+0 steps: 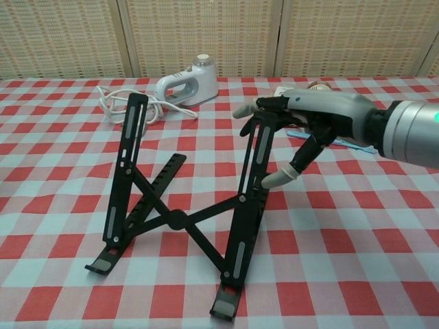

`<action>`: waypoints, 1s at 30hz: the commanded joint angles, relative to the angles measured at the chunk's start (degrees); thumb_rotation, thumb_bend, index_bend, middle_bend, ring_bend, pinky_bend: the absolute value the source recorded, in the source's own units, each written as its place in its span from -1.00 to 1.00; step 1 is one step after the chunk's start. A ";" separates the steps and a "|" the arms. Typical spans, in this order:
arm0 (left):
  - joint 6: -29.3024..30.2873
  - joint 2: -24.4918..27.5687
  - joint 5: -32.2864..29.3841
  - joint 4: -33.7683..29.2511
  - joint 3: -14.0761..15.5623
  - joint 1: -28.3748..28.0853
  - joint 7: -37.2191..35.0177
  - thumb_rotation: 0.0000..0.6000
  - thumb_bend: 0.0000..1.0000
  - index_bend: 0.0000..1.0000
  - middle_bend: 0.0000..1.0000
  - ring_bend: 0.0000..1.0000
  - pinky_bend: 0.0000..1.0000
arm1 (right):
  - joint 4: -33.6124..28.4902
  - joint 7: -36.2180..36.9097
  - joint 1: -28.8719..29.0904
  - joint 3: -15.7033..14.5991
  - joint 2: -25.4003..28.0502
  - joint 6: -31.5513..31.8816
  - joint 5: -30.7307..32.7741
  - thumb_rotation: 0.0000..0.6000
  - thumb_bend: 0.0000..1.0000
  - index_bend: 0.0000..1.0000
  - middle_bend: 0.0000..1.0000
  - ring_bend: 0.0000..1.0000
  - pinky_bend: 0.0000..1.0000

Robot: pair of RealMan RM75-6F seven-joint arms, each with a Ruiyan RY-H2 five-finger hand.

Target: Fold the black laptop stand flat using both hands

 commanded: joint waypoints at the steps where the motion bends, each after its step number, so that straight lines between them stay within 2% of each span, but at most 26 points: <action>1: -1.65 0.78 0.35 0.33 -1.15 -1.99 -4.24 1.00 -0.55 -1.00 -1.00 -0.97 -0.75 | 2.11 -0.88 1.80 0.86 -1.63 -0.79 0.80 1.00 -1.00 -0.78 -0.61 -0.90 -0.84; 9: -9.24 2.82 -1.63 0.81 -3.81 -8.12 -15.80 1.00 -0.55 -0.94 -1.00 -0.86 -0.74 | 9.16 -2.24 6.85 2.45 -5.29 -2.44 0.39 1.00 -1.00 -0.78 -0.60 -0.90 -0.84; 14: -14.26 3.18 -3.41 1.38 -5.69 -12.20 -25.11 1.00 -0.55 -0.92 -0.98 -0.79 -0.66 | 13.03 -4.33 9.26 3.32 -6.58 -2.32 1.36 1.00 -1.00 -0.78 -0.59 -0.90 -0.84; 19: -19.75 3.50 -3.89 2.45 -6.44 -16.09 -35.32 1.00 -0.55 -0.91 -0.93 -0.76 -0.64 | 12.11 -2.76 9.42 3.98 -5.07 -2.74 3.13 1.00 -1.00 -0.78 -0.59 -0.90 -0.84; 25: -25.63 2.18 -1.55 8.21 -5.67 -21.08 -49.95 0.98 -0.58 -0.82 -0.91 -0.74 -0.62 | 4.66 7.56 7.09 5.18 1.11 -7.25 5.13 1.00 -1.00 -0.78 -0.60 -0.90 -0.84; 26: -26.50 2.02 -1.27 8.75 -5.42 -21.71 -51.98 0.87 -0.59 -0.81 -0.90 -0.74 -0.62 | 3.47 9.33 6.59 5.47 2.11 -7.81 5.19 1.00 -1.00 -0.78 -0.61 -0.90 -0.84; 29: -29.28 1.19 -0.58 10.49 -4.68 -23.88 -59.33 0.25 -0.60 -0.77 -0.88 -0.73 -0.62 | 0.38 14.67 5.03 6.25 5.06 -9.57 5.14 1.00 -1.00 -0.80 -0.63 -0.90 -0.84; 30: -30.09 0.81 -0.43 11.16 -4.47 -24.54 -61.53 0.14 -0.60 -0.76 -0.87 -0.73 -0.62 | -0.19 16.15 4.63 6.43 5.72 -10.08 5.08 1.00 -1.00 -0.81 -0.63 -0.90 -0.84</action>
